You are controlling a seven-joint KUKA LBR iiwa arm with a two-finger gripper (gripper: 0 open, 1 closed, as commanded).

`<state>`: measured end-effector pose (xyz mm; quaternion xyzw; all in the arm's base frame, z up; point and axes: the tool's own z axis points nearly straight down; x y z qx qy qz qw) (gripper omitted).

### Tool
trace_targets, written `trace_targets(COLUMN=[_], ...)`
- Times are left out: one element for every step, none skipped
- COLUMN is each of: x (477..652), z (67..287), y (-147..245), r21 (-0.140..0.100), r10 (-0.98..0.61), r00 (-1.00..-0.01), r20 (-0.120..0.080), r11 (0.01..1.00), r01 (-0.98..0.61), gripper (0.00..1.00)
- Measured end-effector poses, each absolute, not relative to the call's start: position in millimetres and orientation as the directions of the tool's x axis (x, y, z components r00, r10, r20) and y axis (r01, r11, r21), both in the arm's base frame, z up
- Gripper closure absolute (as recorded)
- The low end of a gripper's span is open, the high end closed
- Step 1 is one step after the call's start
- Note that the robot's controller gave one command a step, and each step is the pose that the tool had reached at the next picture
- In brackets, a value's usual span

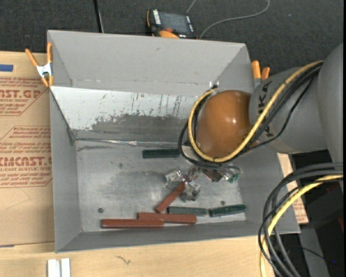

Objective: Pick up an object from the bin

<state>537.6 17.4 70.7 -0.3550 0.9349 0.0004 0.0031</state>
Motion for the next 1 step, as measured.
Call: trace_targets(x=[507.4], z=[206.6], y=[72.5], r21=[-0.003], r10=[-0.682], r00=[-0.731], r20=[-0.009], r11=[0.731], r01=[-0.682], gripper=[1.0])
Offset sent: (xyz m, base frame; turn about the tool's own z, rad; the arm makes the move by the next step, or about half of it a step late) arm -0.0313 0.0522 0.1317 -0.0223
